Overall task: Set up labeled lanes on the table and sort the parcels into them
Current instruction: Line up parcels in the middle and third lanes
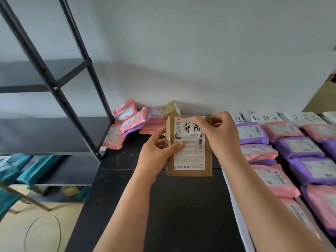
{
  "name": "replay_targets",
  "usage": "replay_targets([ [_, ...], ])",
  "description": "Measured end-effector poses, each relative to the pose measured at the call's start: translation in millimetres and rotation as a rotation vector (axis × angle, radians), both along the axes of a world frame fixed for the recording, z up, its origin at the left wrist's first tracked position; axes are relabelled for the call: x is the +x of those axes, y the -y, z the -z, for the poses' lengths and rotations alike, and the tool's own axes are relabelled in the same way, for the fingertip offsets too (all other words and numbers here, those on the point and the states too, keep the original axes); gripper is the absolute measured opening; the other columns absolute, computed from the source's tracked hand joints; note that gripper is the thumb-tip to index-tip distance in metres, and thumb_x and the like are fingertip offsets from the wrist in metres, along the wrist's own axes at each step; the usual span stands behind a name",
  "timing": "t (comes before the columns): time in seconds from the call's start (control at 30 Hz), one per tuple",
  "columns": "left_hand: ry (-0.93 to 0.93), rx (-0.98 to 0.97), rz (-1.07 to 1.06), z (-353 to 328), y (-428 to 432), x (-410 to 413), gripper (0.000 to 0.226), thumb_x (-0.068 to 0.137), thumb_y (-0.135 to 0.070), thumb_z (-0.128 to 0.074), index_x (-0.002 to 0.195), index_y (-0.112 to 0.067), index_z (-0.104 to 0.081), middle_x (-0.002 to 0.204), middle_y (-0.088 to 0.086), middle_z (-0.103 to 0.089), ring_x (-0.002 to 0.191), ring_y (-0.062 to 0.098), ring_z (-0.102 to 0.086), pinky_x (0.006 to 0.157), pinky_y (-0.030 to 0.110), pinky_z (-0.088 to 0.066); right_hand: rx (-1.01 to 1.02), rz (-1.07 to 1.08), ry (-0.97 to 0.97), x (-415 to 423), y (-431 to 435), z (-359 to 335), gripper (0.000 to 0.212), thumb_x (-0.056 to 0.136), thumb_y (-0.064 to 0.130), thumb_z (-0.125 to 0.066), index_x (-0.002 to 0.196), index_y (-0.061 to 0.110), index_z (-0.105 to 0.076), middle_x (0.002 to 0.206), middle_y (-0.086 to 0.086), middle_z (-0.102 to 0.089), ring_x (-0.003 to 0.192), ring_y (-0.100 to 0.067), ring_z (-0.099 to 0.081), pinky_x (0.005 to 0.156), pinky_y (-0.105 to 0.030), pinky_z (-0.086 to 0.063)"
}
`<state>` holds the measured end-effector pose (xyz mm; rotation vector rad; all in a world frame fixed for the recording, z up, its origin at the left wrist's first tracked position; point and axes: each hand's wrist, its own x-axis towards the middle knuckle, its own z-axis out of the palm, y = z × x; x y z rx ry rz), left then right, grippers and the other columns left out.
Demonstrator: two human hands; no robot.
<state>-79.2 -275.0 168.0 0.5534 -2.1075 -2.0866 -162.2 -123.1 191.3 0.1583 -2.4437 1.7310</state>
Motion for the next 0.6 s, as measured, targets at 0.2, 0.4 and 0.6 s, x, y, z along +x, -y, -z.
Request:
replay_targets([
  [0.2,-0.043,0.031,0.084,-6,14,9,0.049,0.074,-0.022,-0.084,0.115,-0.039,-0.064,0.106,0.0,-0.074,0.094,0.017,-0.073,0.077,0.035,-0.061,-0.117,0.062,-0.044,13,8,-5,0.029,0.082,0.036,-0.078,0.083,0.016,-0.056,0.085,0.0,-0.069,0.08,-0.017,-0.07,0.069,-0.037,-0.058],
  [0.4,-0.069,0.034,0.112,-13,23,11,0.073,0.066,-0.027,-0.085,0.133,-0.033,-0.058,0.108,-0.001,-0.074,0.097,0.018,-0.073,0.085,0.042,-0.059,-0.194,0.085,-0.043,22,13,-9,0.022,0.088,0.028,-0.073,0.087,0.01,-0.061,0.087,-0.004,-0.07,0.085,-0.02,-0.068,0.073,-0.037,-0.056],
  [0.6,-0.086,0.042,0.12,-18,33,18,0.073,0.066,-0.029,-0.081,0.135,-0.029,-0.057,0.107,-0.005,-0.075,0.096,0.015,-0.073,0.08,0.035,-0.061,-0.163,0.085,-0.093,30,17,-11,0.016,0.092,0.03,-0.068,0.09,0.015,-0.067,0.086,0.007,-0.071,0.083,-0.008,-0.066,0.07,-0.024,-0.05],
])
